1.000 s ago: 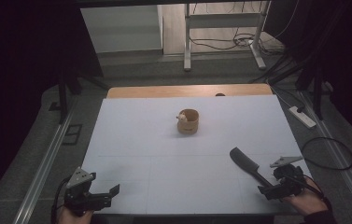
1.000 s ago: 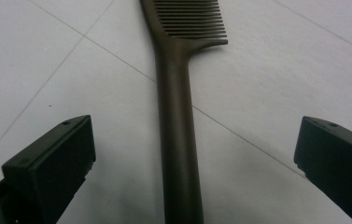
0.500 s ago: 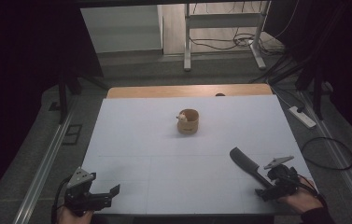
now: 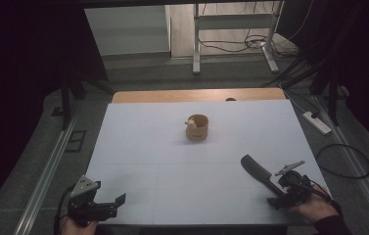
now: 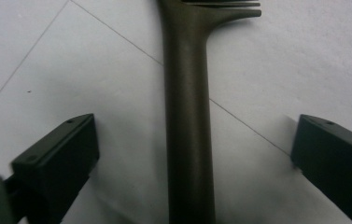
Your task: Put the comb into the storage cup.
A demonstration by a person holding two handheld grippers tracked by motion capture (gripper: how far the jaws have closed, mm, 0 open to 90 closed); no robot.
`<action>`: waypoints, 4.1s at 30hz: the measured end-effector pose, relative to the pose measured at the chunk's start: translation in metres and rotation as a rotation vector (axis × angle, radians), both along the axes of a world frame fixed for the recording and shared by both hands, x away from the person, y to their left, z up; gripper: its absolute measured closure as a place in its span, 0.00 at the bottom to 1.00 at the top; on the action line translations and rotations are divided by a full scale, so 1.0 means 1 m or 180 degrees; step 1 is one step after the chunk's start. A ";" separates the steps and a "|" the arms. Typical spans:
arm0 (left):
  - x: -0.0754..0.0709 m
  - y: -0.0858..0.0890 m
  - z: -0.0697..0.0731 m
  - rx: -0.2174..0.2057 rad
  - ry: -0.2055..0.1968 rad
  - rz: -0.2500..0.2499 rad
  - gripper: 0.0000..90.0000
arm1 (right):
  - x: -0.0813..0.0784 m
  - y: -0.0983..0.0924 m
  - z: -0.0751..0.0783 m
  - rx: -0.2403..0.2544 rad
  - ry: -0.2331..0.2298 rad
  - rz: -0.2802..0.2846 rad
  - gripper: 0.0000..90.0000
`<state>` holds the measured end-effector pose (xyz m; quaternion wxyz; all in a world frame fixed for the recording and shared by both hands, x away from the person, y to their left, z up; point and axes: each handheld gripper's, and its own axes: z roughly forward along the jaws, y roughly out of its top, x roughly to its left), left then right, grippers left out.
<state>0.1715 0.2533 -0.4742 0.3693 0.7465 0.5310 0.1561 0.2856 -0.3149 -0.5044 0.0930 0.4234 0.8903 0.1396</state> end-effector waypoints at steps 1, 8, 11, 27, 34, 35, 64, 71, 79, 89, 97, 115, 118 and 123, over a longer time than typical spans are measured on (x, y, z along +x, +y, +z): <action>0.000 0.000 0.000 0.0000 0.0000 -0.0001 0.01 | 0.000 0.000 0.001 -0.0005 0.0001 0.0002 0.07; 0.000 0.000 0.000 0.0000 0.0000 0.0001 0.01 | 0.001 -0.002 0.009 0.0046 -0.0019 -0.0014 0.36; 0.000 0.000 0.000 0.0003 0.0002 -0.0001 0.01 | 0.002 -0.002 0.010 0.0049 -0.0037 0.0012 0.49; -0.001 -0.002 0.001 0.0041 -0.0038 -0.0029 0.02 | 0.001 -0.005 0.012 0.0153 -0.0094 0.0082 0.80; -0.002 -0.002 0.002 0.0018 -0.0056 -0.0070 0.01 | -0.001 -0.006 0.011 0.0207 -0.0145 0.0060 0.80; -0.002 -0.001 0.002 -0.0028 -0.0050 -0.0085 0.01 | -0.001 -0.006 0.011 0.0205 -0.0158 0.0058 0.81; 0.013 -0.012 0.011 -0.0093 -0.0230 -0.0445 0.00 | -0.017 -0.005 0.035 0.0420 -0.0782 0.0212 0.81; 0.020 -0.020 0.012 -0.0230 -0.0180 -0.0506 0.00 | -0.023 -0.001 0.039 0.0441 -0.0921 0.0294 0.81; 0.032 -0.027 0.016 -0.0275 -0.0202 -0.0593 0.00 | -0.027 0.000 0.043 0.0516 -0.1078 0.0333 0.80; 0.051 -0.044 0.022 -0.0198 -0.0252 -0.0728 0.00 | -0.032 0.005 0.049 0.0594 -0.1212 0.0391 0.81; 0.066 -0.059 0.025 -0.0232 -0.0249 -0.0851 0.00 | -0.035 0.009 0.053 0.0666 -0.1295 0.0440 0.80; 0.098 -0.094 0.035 -0.0448 -0.0251 -0.1186 0.00 | -0.041 0.027 0.059 0.0750 -0.1488 0.0628 0.80; 0.103 -0.099 0.037 -0.0490 -0.0256 -0.1236 0.00 | -0.041 0.031 0.060 0.0754 -0.1501 0.0662 0.80; 0.110 -0.108 0.039 -0.0546 -0.0244 -0.1309 0.00 | -0.040 0.036 0.060 0.0749 -0.1535 0.0686 0.80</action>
